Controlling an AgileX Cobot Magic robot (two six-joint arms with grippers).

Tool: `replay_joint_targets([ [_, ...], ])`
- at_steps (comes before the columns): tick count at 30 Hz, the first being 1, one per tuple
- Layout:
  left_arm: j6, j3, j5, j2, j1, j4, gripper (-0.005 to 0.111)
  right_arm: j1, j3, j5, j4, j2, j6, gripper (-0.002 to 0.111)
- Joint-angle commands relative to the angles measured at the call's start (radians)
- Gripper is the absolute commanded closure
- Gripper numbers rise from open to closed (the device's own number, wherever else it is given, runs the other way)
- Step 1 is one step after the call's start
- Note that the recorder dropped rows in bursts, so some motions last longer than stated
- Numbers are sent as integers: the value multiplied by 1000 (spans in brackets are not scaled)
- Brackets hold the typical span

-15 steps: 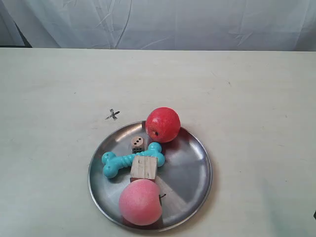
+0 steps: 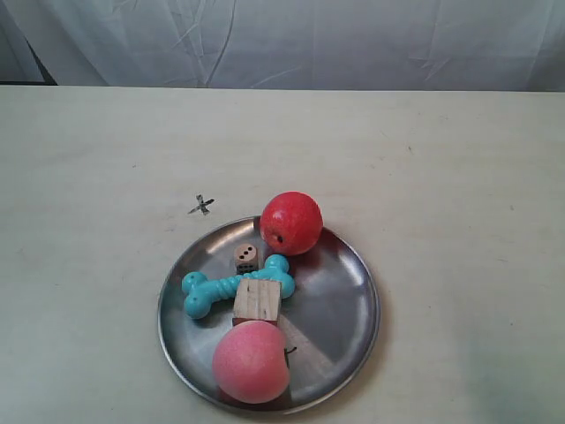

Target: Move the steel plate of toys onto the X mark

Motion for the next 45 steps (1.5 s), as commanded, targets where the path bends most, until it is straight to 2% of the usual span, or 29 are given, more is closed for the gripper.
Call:
replay_joint_targets([
  [1,-59,5,-50,-4,-9,-166,107,-4,1,-268,10,-5,0,109],
  [4,-65,5,-103,-4,-9,-200,107,-4,1,-385,22,-5,85,109],
  [5,-65,5,-105,-4,-9,-211,107,-4,1,-418,46,-5,181,109],
  [9,-104,-31,-20,-4,-9,-228,107,-4,1,-492,188,-5,855,109],
  [10,-103,-59,-4,-4,-9,-207,107,-4,1,-481,219,-5,921,109],
  [13,-101,-152,38,26,-9,-94,107,-4,1,-473,347,-5,937,109],
  [15,-101,-233,94,106,-9,-34,107,-4,-16,-405,406,-1,914,109],
  [17,-101,-323,193,245,-9,48,107,-4,-79,-310,408,37,799,109],
  [21,-79,-517,470,565,-9,182,107,-4,-274,-49,385,234,591,109],
  [22,-3,-590,574,672,-9,185,107,-4,-340,38,357,311,551,109],
  [25,162,-757,773,904,-9,182,107,-4,-542,300,280,552,473,109],
  [27,224,-846,835,1029,-9,169,107,-4,-642,450,284,703,403,109],
  [29,293,-932,877,1149,-9,133,107,-4,-718,582,355,855,302,109],
  [30,400,-1011,925,1262,-9,76,107,-4,-740,647,465,981,183,109],
  [33,526,-1095,1003,1402,-9,-11,107,-4,-715,676,640,1123,21,108],
  [35,568,-1137,1062,1491,-9,-41,107,-4,-675,660,743,1185,-66,101],
  [36,581,-1158,1090,1531,-12,-52,105,-4,-658,649,786,1202,-90,94],
  [37,603,-1192,1142,1597,-12,-68,101,-4,-616,624,858,1222,-140,76],
  [38,612,-1206,1177,1631,-12,-85,96,-4,-600,613,878,1222,-147,68],
  [39,670,-1222,1222,1689,-12,-144,87,-3,-561,583,921,1220,-163,51],
  [40,722,-1227,1229,1718,-14,-189,80,-3,-542,576,940,1220,-166,47],
  [41,812,-1237,1240,1774,-22,-248,67,8,-503,554,986,1220,-178,46],
  [43,897,-1261,1221,1844,-42,-261,55,59,-459,520,1045,1220,-183,49],
  [45,895,-1277,1204,1902,-67,-251,53,122,-420,451,1089,1220,-183,51],
])
